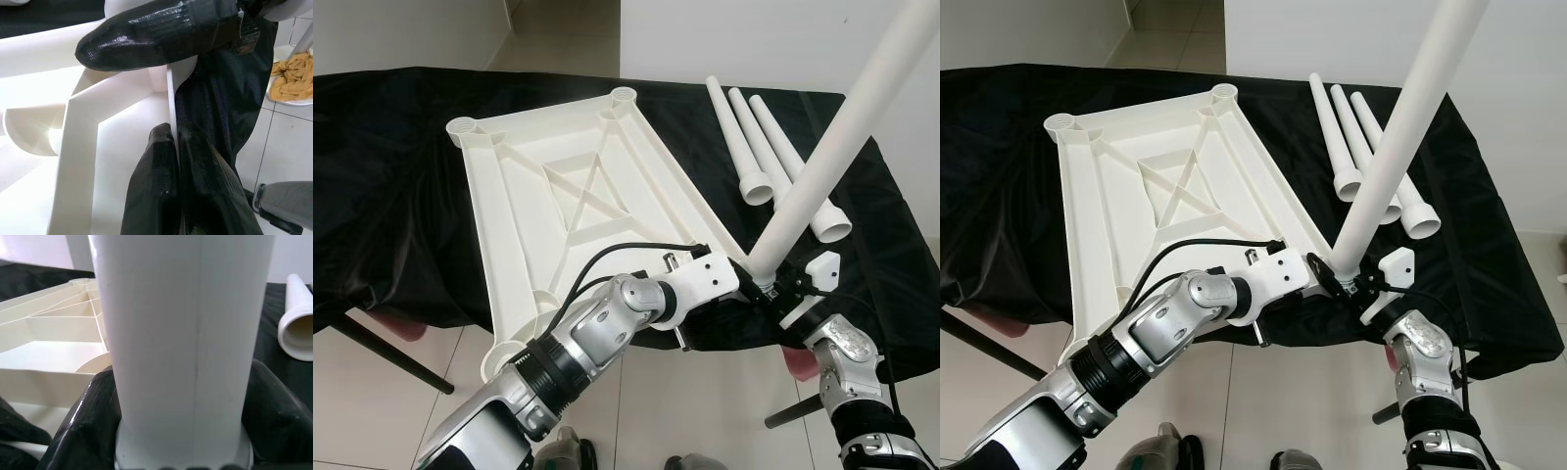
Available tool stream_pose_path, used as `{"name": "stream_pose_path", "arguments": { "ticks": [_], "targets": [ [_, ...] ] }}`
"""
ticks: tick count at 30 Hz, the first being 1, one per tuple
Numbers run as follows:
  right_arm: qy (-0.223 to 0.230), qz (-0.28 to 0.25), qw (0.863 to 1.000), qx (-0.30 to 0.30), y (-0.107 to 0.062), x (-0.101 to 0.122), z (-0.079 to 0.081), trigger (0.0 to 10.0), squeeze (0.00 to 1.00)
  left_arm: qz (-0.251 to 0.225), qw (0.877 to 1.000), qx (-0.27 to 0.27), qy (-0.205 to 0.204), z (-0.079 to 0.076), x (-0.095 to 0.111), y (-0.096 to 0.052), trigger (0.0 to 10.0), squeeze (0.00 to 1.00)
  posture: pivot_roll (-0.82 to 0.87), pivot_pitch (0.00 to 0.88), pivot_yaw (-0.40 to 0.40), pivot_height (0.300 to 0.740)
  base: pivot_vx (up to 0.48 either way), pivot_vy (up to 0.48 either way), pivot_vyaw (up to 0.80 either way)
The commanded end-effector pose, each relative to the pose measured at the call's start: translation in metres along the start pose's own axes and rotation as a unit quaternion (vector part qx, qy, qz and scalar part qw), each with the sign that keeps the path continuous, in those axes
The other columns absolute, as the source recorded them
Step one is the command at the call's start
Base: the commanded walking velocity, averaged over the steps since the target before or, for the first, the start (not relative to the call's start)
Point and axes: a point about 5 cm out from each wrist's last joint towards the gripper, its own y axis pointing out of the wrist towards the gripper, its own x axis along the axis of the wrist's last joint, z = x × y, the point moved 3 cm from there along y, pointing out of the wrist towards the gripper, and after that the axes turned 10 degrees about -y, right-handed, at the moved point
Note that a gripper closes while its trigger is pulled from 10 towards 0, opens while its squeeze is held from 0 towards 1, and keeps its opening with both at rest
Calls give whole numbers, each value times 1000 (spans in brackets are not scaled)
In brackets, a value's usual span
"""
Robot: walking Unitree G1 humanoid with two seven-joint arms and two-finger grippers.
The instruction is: Building children table
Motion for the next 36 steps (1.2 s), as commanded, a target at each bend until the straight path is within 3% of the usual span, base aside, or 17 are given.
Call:
{"name": "stream_pose_path", "arguments": {
  "ticks": [1, 14, 18, 19, 21, 26, 30, 36],
  "targets": [
    [33, 66, 997, -25, -12, -26, 5, 10000, 0, 4, 999, -43, 13, -8, 2, -1, 10000, 0, -60, 60, 44, 740, 0, 0, 0],
    [15, 75, 982, -170, 21, -9, 9, 10000, 0, 1, 999, -38, 9, -6, 3, 0, 10000, 0, -59, 75, 33, 740, 0, 0, 0],
    [24, 91, 967, -235, 27, -5, 8, 10000, 0, 1, 999, -38, 7, -7, 3, 0, 10000, 0, -58, 77, 29, 740, 0, 0, 0],
    [24, 104, 957, -271, 27, -4, 9, 10000, 0, 1, 999, -38, 7, -7, 3, 0, 10000, 0, -57, 78, 27, 740, 0, 0, 0],
    [24, 107, 952, -284, 27, -4, 10, 10000, 0, 1, 999, -38, 7, -7, 3, 0, 10000, 0, -57, 78, 27, 740, 0, 0, 0],
    [6, 147, 924, -352, 26, -5, 15, 10000, 0, 0, 999, -37, 5, -7, 3, 0, 10000, 0, -52, 80, 25, 740, 0, 0, 0],
    [15, 157, 922, -353, 30, -4, 26, 10000, 0, 0, 999, -38, 4, -7, 3, 0, 10000, 0, -50, 81, 25, 740, 0, 0, 0],
    [17, 150, 924, -350, 30, -1, 25, 10000, 0, 0, 999, -37, 4, -7, 3, -1, 10000, 0, -51, 81, 27, 740, 0, 0, 0]
  ]
}}
